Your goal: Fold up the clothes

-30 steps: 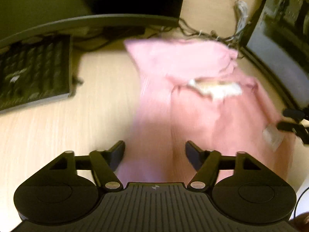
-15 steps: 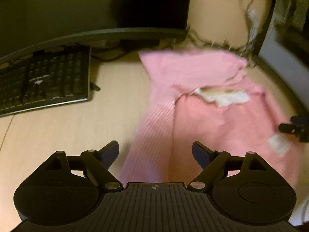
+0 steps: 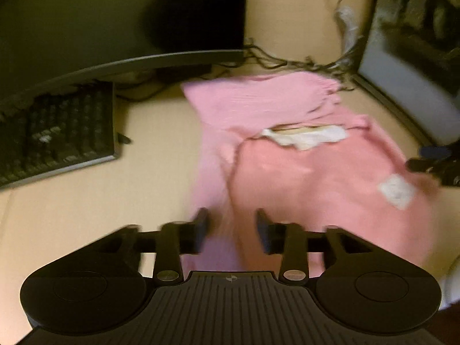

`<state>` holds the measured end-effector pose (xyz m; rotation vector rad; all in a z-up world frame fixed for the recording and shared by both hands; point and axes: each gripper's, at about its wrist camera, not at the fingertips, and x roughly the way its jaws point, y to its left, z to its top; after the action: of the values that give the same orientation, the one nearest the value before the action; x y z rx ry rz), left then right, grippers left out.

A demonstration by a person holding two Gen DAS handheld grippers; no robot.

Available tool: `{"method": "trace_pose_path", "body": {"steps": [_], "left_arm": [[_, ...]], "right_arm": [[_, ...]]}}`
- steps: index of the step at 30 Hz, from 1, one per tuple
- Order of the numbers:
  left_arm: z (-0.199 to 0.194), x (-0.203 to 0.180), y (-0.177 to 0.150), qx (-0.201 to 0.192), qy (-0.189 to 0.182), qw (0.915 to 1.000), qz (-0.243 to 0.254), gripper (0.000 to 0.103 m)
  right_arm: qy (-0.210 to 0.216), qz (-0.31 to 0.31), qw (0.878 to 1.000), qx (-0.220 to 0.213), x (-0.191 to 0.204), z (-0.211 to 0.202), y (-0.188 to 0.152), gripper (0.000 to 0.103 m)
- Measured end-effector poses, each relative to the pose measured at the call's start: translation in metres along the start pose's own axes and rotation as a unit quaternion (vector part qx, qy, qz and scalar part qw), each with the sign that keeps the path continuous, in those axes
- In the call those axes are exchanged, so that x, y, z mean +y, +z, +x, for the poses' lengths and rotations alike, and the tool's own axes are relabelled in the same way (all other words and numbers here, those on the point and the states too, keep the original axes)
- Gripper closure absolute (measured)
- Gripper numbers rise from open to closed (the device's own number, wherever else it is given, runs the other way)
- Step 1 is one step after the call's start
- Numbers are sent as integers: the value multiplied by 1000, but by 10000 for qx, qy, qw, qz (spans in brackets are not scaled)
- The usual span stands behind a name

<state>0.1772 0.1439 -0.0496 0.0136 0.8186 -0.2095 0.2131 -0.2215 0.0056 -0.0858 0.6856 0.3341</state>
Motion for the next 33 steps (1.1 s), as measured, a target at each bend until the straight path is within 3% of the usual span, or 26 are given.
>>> {"method": "trace_pose_path", "body": {"steps": [1, 3, 6, 7, 9, 10, 12, 14, 16, 19, 22, 23, 25, 28, 30, 33], "left_arm": [[2, 5, 0, -31, -5, 9999, -144, 38], [6, 15, 0, -93, -14, 9990, -432, 17], [17, 27, -1, -70, -53, 9972, -738, 14], [23, 29, -2, 39, -53, 9976, -693, 17], [28, 22, -7, 282, 51, 9987, -423, 48], [26, 19, -10, 346, 177, 9988, -301, 56], [19, 11, -19, 383, 403, 9984, -83, 83], [9, -2, -21, 310, 539, 9979, 204, 94], [-2, -20, -21, 182, 604, 9964, 566, 94], [-12, -50, -29, 356, 118, 9931, 1107, 92], [-1, -57, -48, 1054, -689, 9880, 890, 77], [-3, -58, -52, 932, -787, 9893, 805, 69], [-6, -54, -50, 976, -1059, 9884, 488, 64], [-29, -48, -38, 624, -1594, 9851, 175, 46], [-47, -45, -29, 218, -1642, 9861, 159, 27], [-57, -38, -19, -202, -1315, 9911, 2, 13]], "right_arm": [[54, 71, 10000, 4, 2, 0, -1, 38], [127, 235, 9996, 30, 4, 4, 0, 37], [163, 377, 9991, 58, 9, 9, -1, 37], [190, 381, 9991, 41, 11, 8, -1, 36], [237, 364, 9991, -13, 12, 5, -2, 30], [241, 364, 9990, -33, 13, 4, -3, 29], [217, 429, 9988, -29, 9, 3, -4, 28], [172, 511, 9985, -24, 5, 3, -5, 28], [148, 552, 9984, -24, 1, 2, -5, 28], [151, 537, 9984, -27, -3, 0, -6, 27], [136, 540, 9984, -19, -5, -1, -8, 26], [144, 525, 9985, -5, -6, -2, -10, 26], [174, 476, 9987, 24, -8, -6, -12, 26], [50, 406, 9991, 75, -16, -17, -22, 26], [-103, 577, 9982, 111, -27, -22, -30, 26], [-319, 1256, 9914, 204, -51, -23, -41, 26]]}}
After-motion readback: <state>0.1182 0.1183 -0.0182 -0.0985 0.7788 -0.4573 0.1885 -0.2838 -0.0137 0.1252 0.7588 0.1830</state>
